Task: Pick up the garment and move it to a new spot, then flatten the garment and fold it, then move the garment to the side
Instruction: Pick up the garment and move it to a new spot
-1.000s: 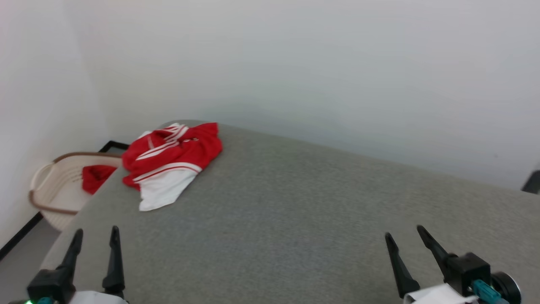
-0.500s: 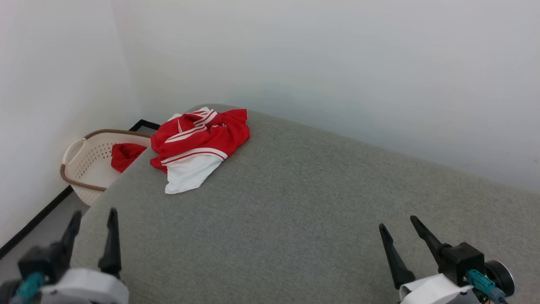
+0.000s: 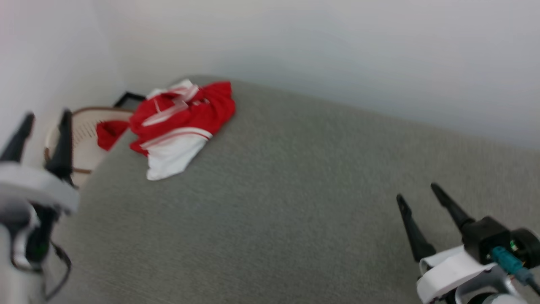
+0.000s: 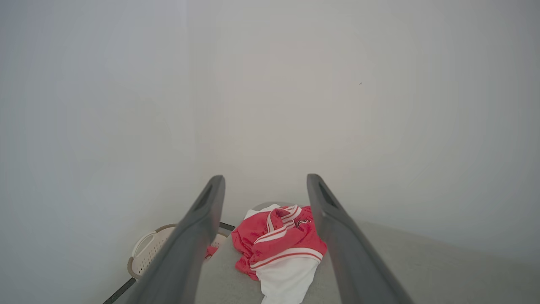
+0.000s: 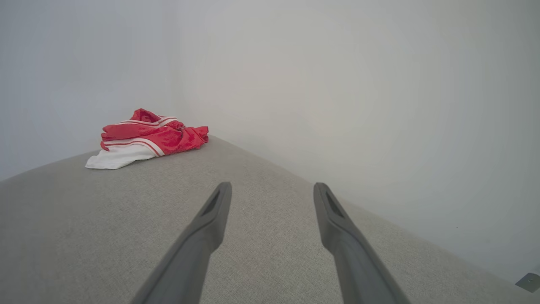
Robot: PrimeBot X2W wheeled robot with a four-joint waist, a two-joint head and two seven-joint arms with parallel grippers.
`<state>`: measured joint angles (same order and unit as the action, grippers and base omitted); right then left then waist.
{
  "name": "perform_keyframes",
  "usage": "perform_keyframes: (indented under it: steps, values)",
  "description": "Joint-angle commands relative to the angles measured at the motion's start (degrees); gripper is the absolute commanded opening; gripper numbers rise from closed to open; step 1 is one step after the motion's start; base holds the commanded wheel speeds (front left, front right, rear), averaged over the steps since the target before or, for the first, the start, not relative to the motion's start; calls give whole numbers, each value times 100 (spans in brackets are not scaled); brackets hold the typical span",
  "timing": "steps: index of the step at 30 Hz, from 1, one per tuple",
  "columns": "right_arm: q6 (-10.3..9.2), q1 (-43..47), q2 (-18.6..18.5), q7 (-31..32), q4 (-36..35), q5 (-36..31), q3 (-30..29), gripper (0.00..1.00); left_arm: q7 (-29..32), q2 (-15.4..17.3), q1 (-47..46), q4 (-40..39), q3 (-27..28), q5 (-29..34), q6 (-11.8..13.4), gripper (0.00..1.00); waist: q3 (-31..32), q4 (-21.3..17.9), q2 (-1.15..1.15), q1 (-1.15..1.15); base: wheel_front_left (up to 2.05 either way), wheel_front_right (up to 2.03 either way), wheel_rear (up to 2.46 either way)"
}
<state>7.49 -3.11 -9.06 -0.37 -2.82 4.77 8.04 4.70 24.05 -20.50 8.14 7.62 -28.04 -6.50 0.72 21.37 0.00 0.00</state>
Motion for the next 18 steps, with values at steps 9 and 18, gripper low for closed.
perform_keyframes:
  steps: [9,18]
  values:
    - [-1,-436,-298,257,-725,-51,-96,100,804,344,-1612,995,-102,-591,-63,100,-1867,-970,0,0,0,0,0]
    - [-1,-711,-436,495,-1234,-22,-98,100,1590,568,-2772,2542,-310,-738,64,100,-2528,-1195,0,0,0,0,0]
